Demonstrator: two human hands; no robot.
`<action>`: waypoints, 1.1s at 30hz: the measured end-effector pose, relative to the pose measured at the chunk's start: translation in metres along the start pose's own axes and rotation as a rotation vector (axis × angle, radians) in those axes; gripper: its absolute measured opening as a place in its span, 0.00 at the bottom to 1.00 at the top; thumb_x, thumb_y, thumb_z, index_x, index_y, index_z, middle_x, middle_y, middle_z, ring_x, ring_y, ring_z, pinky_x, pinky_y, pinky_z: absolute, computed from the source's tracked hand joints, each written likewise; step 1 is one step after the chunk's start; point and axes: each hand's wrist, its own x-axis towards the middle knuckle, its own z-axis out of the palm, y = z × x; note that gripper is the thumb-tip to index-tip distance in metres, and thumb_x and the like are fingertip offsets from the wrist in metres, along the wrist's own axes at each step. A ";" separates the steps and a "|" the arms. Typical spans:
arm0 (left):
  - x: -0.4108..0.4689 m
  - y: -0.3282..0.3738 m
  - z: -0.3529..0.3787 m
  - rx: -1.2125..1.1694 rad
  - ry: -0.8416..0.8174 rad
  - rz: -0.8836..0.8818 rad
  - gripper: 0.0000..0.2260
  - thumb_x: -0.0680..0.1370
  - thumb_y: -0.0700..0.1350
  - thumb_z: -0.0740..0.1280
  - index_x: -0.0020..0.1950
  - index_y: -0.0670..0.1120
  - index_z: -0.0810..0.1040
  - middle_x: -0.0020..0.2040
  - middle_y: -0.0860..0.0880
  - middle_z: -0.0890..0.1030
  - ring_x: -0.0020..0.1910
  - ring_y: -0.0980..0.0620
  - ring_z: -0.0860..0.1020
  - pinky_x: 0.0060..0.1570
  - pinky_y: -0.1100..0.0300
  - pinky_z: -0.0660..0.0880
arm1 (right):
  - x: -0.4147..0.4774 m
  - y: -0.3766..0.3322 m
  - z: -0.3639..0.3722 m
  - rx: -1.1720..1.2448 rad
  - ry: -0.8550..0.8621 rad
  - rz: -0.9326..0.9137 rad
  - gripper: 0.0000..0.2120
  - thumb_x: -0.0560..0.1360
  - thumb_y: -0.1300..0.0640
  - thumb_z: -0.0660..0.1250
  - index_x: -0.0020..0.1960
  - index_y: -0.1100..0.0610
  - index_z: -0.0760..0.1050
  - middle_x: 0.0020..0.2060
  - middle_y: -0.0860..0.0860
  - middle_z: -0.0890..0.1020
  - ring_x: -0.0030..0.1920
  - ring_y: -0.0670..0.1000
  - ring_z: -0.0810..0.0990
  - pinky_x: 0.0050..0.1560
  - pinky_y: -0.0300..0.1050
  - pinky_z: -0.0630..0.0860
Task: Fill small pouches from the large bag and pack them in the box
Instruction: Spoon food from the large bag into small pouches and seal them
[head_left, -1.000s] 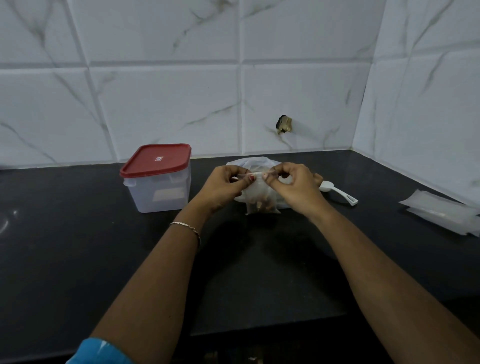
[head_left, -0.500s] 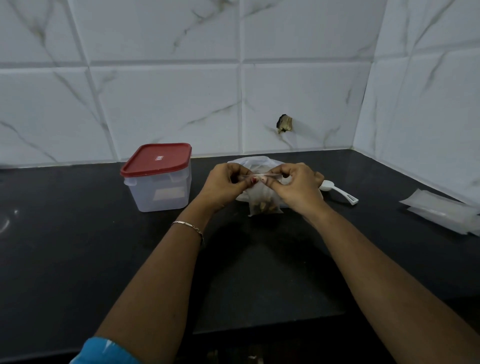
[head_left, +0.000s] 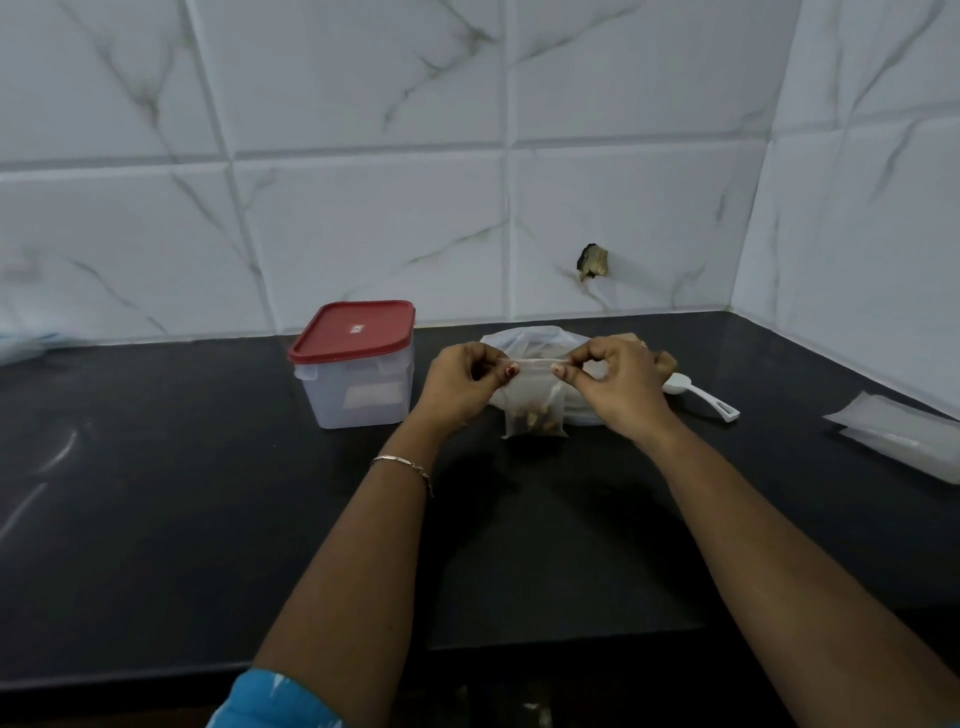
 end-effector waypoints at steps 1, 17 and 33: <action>-0.002 -0.001 -0.001 -0.005 0.009 -0.013 0.03 0.76 0.40 0.70 0.45 0.47 0.79 0.40 0.51 0.80 0.44 0.52 0.79 0.52 0.50 0.79 | -0.001 -0.002 -0.001 0.004 -0.022 -0.008 0.03 0.74 0.47 0.71 0.42 0.45 0.80 0.36 0.36 0.73 0.54 0.39 0.65 0.54 0.45 0.52; -0.085 -0.026 -0.116 0.050 0.340 -0.133 0.03 0.78 0.43 0.67 0.48 0.52 0.78 0.47 0.50 0.80 0.49 0.48 0.80 0.53 0.47 0.79 | -0.030 -0.109 0.062 0.342 -0.377 -0.104 0.05 0.75 0.48 0.69 0.42 0.46 0.76 0.38 0.42 0.82 0.45 0.44 0.79 0.59 0.51 0.68; -0.096 -0.012 -0.134 0.121 0.494 -0.170 0.08 0.78 0.41 0.67 0.55 0.48 0.73 0.49 0.52 0.77 0.48 0.55 0.77 0.51 0.59 0.76 | -0.026 -0.115 0.059 0.036 -0.523 -0.025 0.09 0.76 0.44 0.67 0.46 0.49 0.73 0.40 0.46 0.81 0.46 0.49 0.80 0.56 0.54 0.74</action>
